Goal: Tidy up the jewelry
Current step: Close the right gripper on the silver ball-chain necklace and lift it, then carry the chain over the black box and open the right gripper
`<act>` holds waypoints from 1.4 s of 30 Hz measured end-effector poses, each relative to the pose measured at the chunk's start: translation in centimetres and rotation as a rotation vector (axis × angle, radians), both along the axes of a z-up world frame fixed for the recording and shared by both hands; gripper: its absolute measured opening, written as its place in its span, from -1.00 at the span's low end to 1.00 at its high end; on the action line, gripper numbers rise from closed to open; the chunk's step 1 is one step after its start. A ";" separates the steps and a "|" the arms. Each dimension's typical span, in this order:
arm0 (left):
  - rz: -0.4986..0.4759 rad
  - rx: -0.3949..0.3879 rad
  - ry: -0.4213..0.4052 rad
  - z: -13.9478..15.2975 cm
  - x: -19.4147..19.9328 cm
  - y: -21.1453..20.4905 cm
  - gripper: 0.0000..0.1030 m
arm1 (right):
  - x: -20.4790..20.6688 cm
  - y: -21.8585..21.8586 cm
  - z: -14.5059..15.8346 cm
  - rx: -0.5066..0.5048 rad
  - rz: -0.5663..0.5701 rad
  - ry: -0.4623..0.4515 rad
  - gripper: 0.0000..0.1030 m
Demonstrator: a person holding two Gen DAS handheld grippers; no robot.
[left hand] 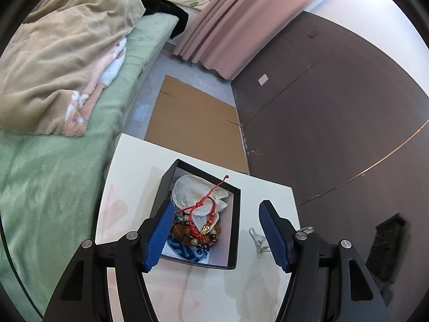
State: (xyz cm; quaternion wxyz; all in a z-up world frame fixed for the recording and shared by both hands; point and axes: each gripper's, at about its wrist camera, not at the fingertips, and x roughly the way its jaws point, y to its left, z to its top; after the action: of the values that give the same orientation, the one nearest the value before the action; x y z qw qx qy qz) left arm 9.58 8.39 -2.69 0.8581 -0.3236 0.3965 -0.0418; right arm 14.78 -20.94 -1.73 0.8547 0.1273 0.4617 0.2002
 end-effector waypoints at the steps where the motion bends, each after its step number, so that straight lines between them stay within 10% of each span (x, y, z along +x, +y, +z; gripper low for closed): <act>1: 0.003 -0.003 -0.001 0.0 -0.1 0.1 0.29 | -0.1 0.0 0.6 0.022 -0.001 -0.005 -0.23; 16: 0.018 -0.044 -0.085 1.6 -1.4 3.0 0.30 | -2.5 5.1 14.0 -0.009 0.070 -0.198 -0.23; 20: 0.051 -0.033 -0.120 2.4 -2.3 4.2 0.69 | -3.3 7.5 16.1 -0.029 0.112 -0.235 -0.23; 42: 0.162 -0.066 -0.163 3.0 -4.2 8.2 0.93 | -3.1 13.3 7.8 -0.020 0.236 -0.090 -0.23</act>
State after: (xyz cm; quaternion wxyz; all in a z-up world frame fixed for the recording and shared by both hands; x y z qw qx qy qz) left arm 5.34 16.64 0.29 0.8769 -0.3781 0.2966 -0.0115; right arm 11.66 -7.63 6.08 0.8462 0.0546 0.4368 0.3002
